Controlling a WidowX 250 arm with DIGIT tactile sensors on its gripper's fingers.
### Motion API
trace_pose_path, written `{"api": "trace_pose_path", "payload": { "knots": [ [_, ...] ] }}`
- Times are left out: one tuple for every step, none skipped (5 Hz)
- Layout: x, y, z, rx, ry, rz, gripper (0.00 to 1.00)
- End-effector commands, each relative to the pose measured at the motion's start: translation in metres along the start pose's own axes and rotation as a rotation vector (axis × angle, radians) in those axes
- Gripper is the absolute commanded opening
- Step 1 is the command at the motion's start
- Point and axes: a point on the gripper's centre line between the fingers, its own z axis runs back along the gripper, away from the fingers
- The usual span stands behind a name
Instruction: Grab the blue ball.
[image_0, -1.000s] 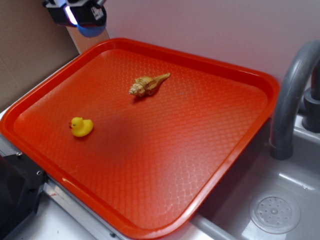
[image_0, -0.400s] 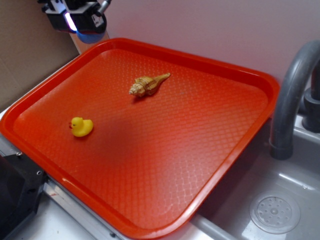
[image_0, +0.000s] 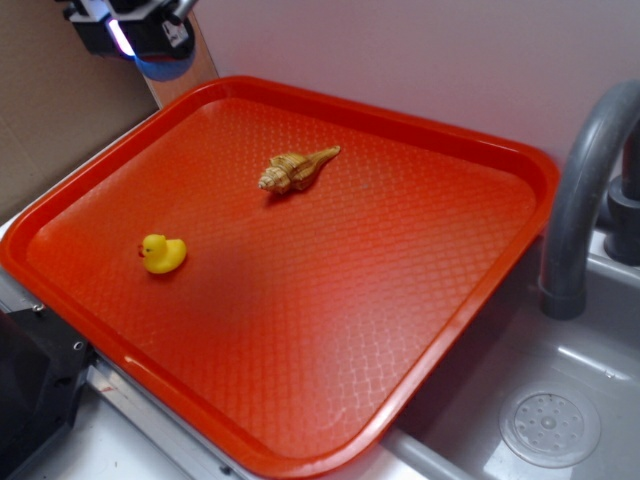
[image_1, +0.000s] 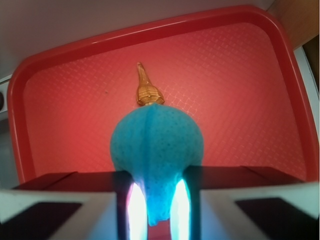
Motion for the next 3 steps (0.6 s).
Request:
{"api": "trace_pose_path", "payload": {
  "knots": [
    [0.0005, -0.0021, 0.0153, -0.009, -0.033, 0.035, 0.0],
    [0.0024, -0.0032, 0.013, -0.003, -0.032, 0.041, 0.0],
    [0.0027, -0.0043, 0.0123, 0.005, -0.05, 0.062, 0.0]
  ]
}}
